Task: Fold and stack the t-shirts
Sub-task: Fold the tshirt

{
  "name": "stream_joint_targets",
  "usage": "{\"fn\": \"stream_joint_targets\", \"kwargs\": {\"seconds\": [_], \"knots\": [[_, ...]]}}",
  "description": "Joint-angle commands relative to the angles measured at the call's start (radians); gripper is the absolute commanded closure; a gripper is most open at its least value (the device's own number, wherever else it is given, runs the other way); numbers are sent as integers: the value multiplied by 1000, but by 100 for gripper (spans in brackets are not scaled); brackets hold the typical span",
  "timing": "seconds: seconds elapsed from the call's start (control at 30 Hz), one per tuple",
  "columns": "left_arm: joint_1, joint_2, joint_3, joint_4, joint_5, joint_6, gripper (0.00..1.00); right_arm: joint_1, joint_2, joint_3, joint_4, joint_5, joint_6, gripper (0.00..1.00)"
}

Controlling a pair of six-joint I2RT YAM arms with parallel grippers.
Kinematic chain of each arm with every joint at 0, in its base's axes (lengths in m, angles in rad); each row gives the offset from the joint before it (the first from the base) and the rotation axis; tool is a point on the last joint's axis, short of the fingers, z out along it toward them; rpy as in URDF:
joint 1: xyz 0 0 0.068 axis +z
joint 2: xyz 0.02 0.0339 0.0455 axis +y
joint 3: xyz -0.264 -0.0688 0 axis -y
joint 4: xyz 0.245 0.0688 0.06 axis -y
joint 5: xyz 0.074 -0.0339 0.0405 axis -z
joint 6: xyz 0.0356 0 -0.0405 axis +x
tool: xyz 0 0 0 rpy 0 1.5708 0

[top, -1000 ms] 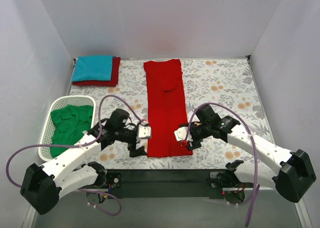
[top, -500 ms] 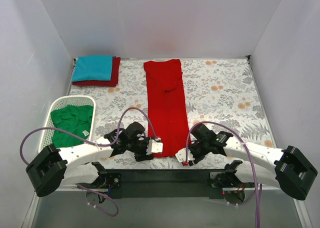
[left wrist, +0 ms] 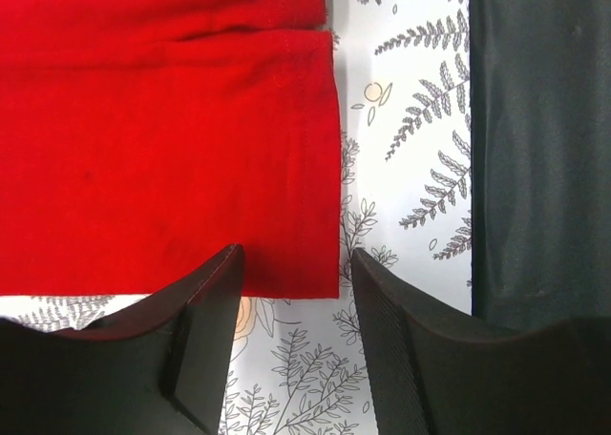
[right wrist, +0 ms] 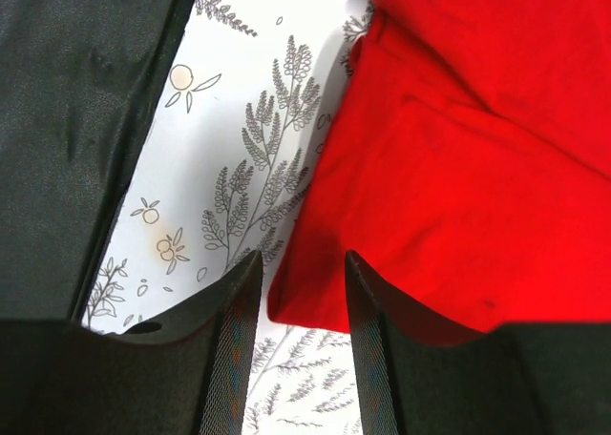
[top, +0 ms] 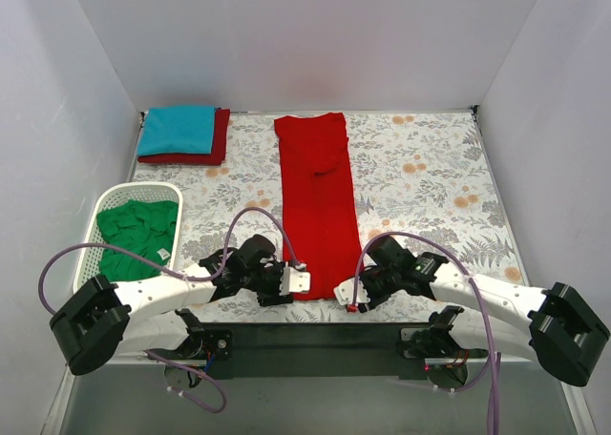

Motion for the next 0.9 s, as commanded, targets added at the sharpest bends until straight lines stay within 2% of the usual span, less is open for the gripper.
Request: {"fn": "stream_joint_targets", "kwargs": {"seconds": [0.0,0.13,0.23,0.43,0.47,0.57,0.6,0.7,0.87], "knots": [[-6,24,22,3,5,4,53,5,50,14,-6,-1,51,53],[-6,50,13,-17,2,7,59,5,90,11,-20,2,63,54],[-9,69,-1,-27,-25,67,63,5,113,-3,-23,19,72,57],[-15,112,-17,-62,-60,129,69,5,130,-30,-23,36,86,76],[-16,115,-18,-63,-74,133,71,5,136,-30,-21,44,92,83],[-16,129,-9,-70,-86,109,85,5,141,-20,-23,68,120,99],[-16,130,12,-80,-87,97,93,5,140,-9,-26,76,130,99],[-13,122,63,-125,-71,34,100,5,126,49,-45,96,178,99],[56,80,184,-200,15,-28,100,-15,87,143,-62,104,230,99]]}}
